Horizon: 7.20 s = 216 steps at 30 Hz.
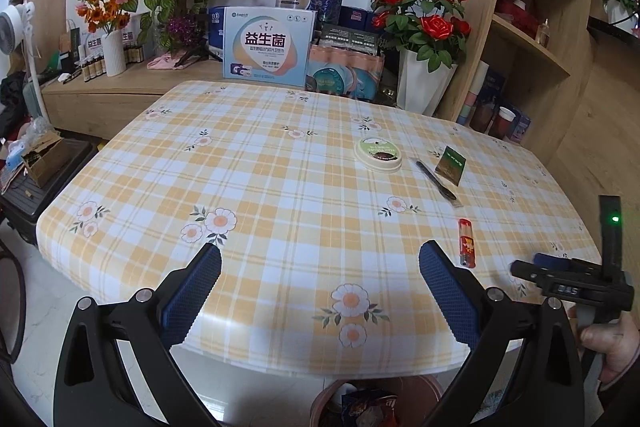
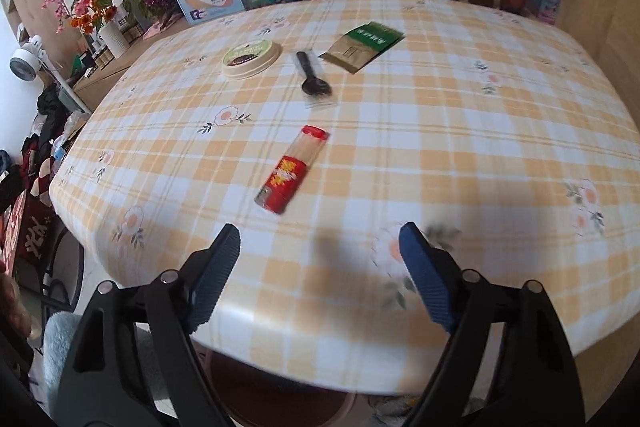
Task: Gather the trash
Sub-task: 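Move both grippers back over the table toward the remaining items, then grasp the red-capped clear tube with the right gripper, then grasp the black plastic fork in its clear wrapper with the left gripper, then carry the fork and the tube over the bin with both grippers, then open the left gripper to drop the fork into the bin, then open the right gripper to drop the red-capped tube into the bin, then move both grippers back toward the tea packet and yogurt tub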
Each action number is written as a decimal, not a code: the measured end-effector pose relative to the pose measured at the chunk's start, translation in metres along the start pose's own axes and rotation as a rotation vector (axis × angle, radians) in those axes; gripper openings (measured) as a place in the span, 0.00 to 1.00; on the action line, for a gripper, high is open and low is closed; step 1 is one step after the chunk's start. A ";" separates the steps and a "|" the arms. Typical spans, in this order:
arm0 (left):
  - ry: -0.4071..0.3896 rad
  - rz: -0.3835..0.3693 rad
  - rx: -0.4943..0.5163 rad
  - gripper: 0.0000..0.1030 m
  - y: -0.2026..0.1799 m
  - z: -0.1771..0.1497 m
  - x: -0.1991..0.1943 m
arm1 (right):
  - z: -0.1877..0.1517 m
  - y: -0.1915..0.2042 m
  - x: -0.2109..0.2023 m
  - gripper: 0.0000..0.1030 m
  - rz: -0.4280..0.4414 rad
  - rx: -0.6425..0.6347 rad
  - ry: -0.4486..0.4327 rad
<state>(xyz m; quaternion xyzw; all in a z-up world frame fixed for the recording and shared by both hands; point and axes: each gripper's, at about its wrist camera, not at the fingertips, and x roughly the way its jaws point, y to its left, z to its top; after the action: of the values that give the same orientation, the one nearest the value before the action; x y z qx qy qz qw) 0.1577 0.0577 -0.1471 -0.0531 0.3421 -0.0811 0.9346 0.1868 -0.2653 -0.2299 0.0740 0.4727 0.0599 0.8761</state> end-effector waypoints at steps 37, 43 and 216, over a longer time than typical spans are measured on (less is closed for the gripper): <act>0.274 -0.173 0.139 0.61 -0.177 0.057 0.237 | 0.052 -0.094 0.026 0.26 -0.127 0.110 -0.063; 0.304 -0.129 0.148 0.50 -0.193 0.058 0.267 | 0.052 -0.108 0.012 0.26 -0.112 0.139 -0.091; 0.014 -0.049 0.087 0.94 -0.033 0.013 0.020 | -0.011 -0.017 -0.047 0.95 -0.065 0.009 -0.059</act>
<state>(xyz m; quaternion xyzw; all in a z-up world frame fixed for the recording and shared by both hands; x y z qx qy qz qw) 0.1773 0.0221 -0.1447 -0.0201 0.3432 -0.1194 0.9314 0.1526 -0.2898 -0.2005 0.0643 0.4490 0.0271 0.8908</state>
